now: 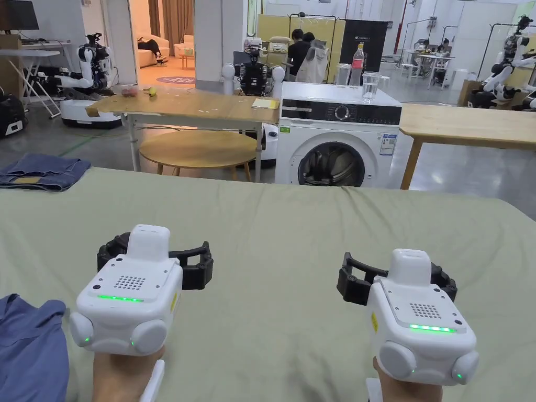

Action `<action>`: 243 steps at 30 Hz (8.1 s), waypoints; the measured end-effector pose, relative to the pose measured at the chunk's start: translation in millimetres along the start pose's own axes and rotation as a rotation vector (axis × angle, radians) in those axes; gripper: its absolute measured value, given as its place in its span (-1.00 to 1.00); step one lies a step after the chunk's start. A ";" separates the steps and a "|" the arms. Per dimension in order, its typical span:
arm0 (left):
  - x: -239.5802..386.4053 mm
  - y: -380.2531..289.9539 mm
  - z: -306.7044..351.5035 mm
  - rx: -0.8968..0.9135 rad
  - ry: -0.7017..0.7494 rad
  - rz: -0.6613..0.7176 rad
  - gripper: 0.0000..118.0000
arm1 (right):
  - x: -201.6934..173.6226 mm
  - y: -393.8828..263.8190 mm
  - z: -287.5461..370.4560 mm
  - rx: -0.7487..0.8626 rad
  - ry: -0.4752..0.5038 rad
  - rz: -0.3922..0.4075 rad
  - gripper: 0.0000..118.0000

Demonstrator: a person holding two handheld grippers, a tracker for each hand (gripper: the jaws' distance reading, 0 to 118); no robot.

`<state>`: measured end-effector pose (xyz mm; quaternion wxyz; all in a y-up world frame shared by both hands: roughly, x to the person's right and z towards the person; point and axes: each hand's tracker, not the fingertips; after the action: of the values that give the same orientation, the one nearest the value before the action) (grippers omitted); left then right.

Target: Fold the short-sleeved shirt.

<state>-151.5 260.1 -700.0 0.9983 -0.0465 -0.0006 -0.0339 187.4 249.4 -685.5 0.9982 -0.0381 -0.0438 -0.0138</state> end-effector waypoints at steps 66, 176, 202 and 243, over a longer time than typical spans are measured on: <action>-3.1 -0.2 8.8 -0.010 0.023 0.012 0.99 | -5.9 4.8 11.5 -0.020 -0.011 0.068 1.00; -279.8 -22.4 93.1 -0.642 0.273 0.304 -0.25 | -206.1 -7.2 19.8 -0.161 0.426 0.035 -1.00; -259.4 -111.4 53.6 -0.805 0.214 0.187 -1.00 | -178.1 -23.1 12.2 -0.251 0.400 0.012 -1.00; 192.7 83.8 -46.2 -0.414 -0.767 0.043 -1.00 | 70.9 23.1 72.4 -0.136 -0.074 -0.015 -1.00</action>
<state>46.3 326.0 -752.9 0.8960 -0.2551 -0.3635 0.0070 252.4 276.3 -609.1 0.9909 -0.1061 -0.0801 -0.0228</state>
